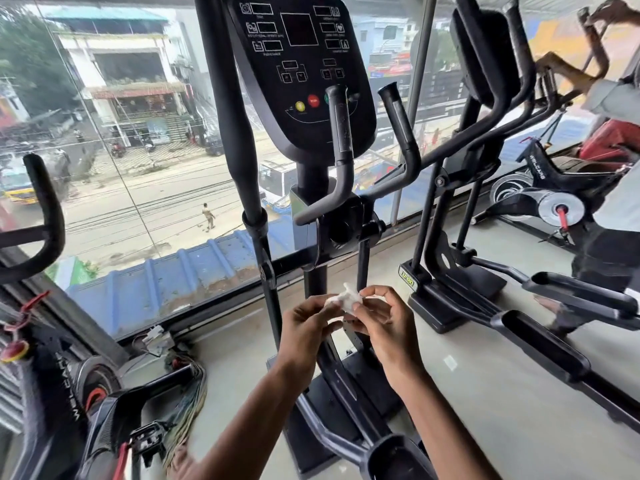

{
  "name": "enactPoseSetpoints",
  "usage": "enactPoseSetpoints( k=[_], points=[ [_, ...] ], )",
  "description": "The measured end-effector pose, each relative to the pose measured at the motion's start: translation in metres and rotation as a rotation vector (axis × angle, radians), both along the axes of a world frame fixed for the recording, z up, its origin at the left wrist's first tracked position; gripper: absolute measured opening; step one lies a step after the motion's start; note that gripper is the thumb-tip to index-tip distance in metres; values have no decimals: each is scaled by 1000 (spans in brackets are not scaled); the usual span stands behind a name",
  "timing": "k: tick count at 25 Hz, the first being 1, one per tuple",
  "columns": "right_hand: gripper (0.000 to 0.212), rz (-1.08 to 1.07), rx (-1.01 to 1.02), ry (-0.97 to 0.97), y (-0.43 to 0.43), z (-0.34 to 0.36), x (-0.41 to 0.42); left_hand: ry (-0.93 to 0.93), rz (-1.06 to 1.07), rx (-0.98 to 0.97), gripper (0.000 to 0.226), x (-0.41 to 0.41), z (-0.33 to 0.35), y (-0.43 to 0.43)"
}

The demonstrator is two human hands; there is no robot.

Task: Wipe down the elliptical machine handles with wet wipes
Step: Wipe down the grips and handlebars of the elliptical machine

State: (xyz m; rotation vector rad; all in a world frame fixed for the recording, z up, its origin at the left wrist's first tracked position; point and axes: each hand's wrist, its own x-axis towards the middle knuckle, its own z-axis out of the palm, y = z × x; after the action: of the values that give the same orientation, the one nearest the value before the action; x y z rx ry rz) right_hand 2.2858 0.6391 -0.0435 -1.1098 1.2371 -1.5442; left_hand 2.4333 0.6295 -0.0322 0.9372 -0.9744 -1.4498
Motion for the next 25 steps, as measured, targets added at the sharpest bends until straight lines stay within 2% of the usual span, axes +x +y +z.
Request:
enactPoseSetpoints(
  k=[2, 4, 5, 7, 9, 11, 12, 14, 16, 18, 21, 23, 25],
  points=[
    [22, -27, -33, 102, -4, -10, 2, 163, 37, 167, 13, -3, 2, -8],
    [23, -31, -23, 240, -8, -22, 3, 262, 76, 247, 10, -2, 1, -20],
    [22, -26, 6, 290, -10, -29, 3, 256, 83, 253, 8, 0, 0, -26],
    [13, -61, 93, 330, -13, -28, 4, 131, 103, 199, 12, 3, -3, -36],
    [38, -120, 106, 294, -17, -21, 4, -23, 112, 93, 19, 6, -8, -45],
    [56, -70, 78, 269, -26, -13, 5, -106, 78, -4, 18, 10, -11, -53],
    [57, -34, 91, 272, -33, -12, 6, -149, 50, -50, 15, 12, -12, -57],
    [39, -14, 124, 251, -49, -19, 6, -245, 29, -132, 7, 16, -11, -64],
    [26, -33, 150, 103, -59, -27, 4, -249, 46, -125, 5, 19, -11, -69],
    [21, -29, 199, -106, -62, -31, 6, -158, 38, -66, 9, 21, -14, -74],
    [27, 47, 236, -255, -63, -33, 14, -67, 29, 13, 11, 23, -22, -77],
    [41, 75, 244, -217, -64, -36, 18, -61, 18, 15, 17, 25, -22, -78],
    [40, 13, 218, -148, -67, -37, 19, -87, -20, 11, 38, 27, -21, -81]
  ],
)
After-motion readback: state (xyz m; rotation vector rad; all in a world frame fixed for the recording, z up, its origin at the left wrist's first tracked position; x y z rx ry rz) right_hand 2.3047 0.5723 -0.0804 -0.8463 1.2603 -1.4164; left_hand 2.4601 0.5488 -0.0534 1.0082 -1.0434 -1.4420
